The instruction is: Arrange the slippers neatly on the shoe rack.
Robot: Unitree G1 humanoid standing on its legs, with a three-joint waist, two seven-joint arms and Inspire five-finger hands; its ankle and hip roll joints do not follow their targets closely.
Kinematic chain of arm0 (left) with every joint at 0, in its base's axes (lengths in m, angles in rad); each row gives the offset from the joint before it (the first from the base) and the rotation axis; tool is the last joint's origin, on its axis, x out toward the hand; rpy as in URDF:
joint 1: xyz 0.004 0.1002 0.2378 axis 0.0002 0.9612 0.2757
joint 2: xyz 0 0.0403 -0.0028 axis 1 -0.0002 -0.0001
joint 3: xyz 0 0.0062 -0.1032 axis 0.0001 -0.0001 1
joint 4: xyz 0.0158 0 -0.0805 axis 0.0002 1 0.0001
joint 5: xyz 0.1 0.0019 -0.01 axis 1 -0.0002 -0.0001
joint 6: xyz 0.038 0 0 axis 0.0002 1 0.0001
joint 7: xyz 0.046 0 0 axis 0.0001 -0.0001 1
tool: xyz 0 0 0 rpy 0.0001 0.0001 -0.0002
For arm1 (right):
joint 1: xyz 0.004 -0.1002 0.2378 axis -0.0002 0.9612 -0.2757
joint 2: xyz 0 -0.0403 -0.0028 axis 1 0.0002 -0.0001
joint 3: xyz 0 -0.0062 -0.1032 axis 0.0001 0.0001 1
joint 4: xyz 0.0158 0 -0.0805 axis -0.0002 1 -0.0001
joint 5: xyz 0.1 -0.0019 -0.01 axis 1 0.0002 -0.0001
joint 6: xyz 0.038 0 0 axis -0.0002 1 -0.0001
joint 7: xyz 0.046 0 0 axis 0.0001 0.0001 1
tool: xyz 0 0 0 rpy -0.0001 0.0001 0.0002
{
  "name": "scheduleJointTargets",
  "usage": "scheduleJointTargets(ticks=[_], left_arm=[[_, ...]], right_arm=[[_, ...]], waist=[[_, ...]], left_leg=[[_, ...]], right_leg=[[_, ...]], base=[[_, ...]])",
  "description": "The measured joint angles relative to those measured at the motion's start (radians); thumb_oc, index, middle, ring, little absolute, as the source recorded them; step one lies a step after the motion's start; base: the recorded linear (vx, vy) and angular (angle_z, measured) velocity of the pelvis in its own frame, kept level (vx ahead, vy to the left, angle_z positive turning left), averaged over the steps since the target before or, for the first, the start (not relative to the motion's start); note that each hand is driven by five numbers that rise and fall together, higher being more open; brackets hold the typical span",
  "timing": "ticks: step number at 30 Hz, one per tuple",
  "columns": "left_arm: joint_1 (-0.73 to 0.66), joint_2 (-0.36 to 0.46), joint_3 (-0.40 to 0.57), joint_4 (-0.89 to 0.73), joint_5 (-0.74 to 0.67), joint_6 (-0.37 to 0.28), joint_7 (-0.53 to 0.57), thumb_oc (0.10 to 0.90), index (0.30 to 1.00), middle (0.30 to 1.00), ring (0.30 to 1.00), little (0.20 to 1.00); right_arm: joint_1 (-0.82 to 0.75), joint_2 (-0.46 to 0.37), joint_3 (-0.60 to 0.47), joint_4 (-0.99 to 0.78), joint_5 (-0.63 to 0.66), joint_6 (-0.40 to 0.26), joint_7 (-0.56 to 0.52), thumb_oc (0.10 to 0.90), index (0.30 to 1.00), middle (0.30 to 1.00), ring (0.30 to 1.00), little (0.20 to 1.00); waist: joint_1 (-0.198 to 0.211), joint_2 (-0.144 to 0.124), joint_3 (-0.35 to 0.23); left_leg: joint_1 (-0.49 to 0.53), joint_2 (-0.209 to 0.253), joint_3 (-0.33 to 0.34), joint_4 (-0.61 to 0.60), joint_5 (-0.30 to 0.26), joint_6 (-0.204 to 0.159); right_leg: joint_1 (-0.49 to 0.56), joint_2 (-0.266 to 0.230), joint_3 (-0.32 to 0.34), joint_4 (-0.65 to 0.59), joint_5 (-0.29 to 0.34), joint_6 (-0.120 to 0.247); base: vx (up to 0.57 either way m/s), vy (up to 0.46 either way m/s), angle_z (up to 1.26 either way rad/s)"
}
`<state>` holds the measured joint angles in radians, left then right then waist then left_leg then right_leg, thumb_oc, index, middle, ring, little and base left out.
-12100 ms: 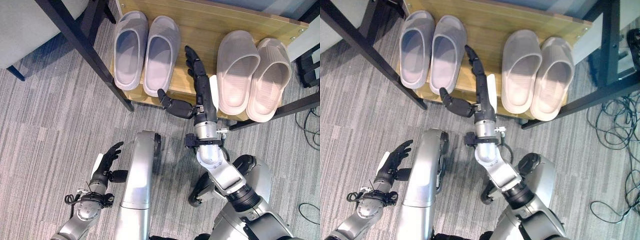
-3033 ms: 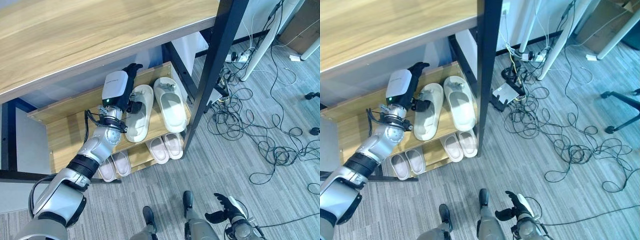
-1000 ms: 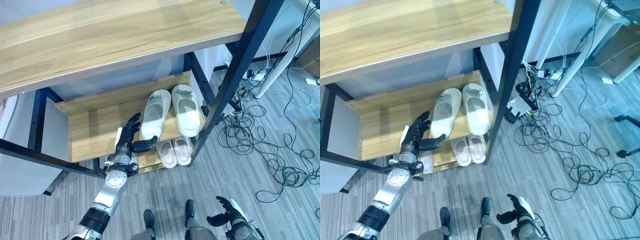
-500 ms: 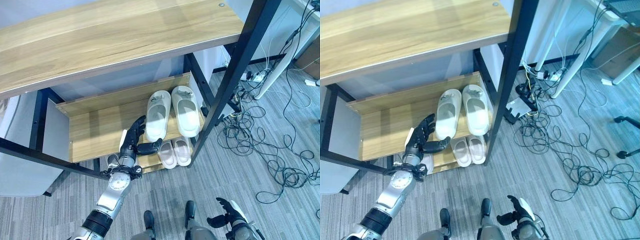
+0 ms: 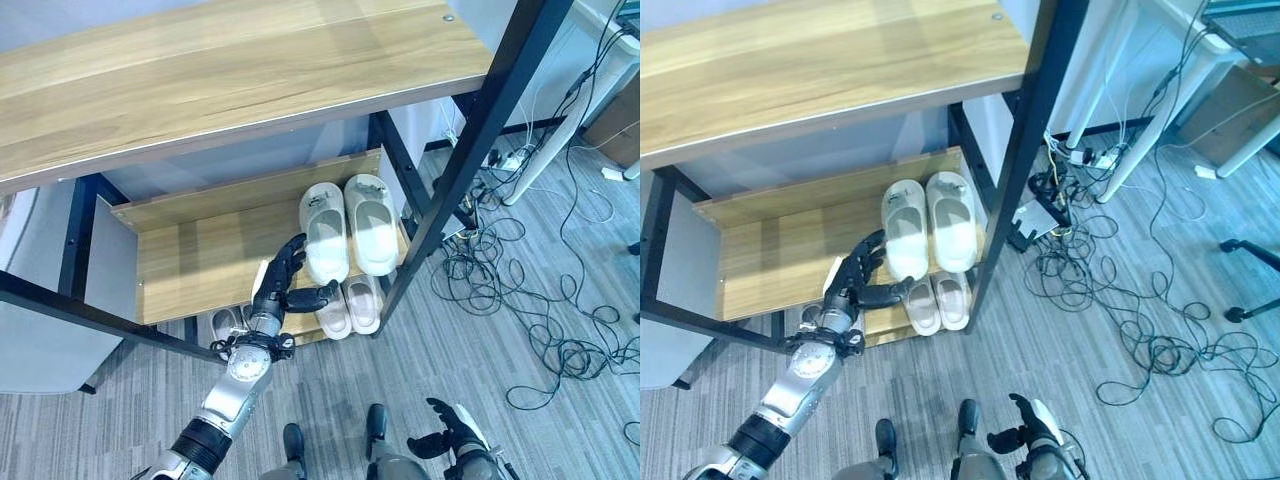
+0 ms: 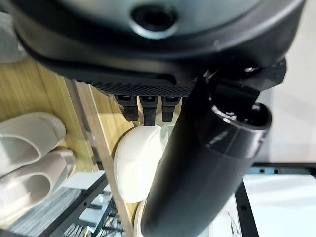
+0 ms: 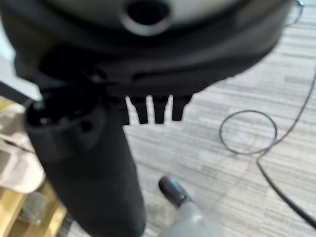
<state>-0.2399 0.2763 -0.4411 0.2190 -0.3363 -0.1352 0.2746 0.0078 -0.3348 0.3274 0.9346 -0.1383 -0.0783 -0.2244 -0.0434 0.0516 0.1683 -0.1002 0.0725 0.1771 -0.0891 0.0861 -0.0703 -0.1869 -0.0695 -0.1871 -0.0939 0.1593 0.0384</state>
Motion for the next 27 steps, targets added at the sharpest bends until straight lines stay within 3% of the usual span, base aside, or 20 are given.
scheduleJointTargets(ticks=[23, 27], left_arm=[[-0.004, 0.029, -0.007, -0.003, 0.002, 0.011, -0.006, 0.8, 0.9, 0.9, 0.9, 0.9], [0.045, 0.052, 0.023, -0.081, 0.002, 0.011, -0.049, 0.8, 0.9, 0.9, 0.9, 0.9]], right_arm=[[0.008, 0.002, 0.0, 0.003, 0.008, 0.0, -0.008, 0.8, 0.9, 0.9, 0.9, 0.9], [0.011, 0.003, -0.001, 0.004, 0.008, 0.0, -0.007, 0.8, 0.9, 0.9, 0.9, 0.9]], waist=[[-0.001, -0.001, 0.001], [-0.001, -0.005, 0.003]], left_leg=[[0.014, 0.0, -0.002, 0.0, 0.0, 0.001], [0.027, 0.002, -0.012, 0.0, 0.0, 0.001]], right_leg=[[0.016, -0.001, -0.005, 0.0, 0.0, 0.0], [0.034, -0.001, -0.023, 0.0, 0.0, 0.0]], base=[[0.0, 0.0, 0.0], [0.0, 0.001, 0.07]])
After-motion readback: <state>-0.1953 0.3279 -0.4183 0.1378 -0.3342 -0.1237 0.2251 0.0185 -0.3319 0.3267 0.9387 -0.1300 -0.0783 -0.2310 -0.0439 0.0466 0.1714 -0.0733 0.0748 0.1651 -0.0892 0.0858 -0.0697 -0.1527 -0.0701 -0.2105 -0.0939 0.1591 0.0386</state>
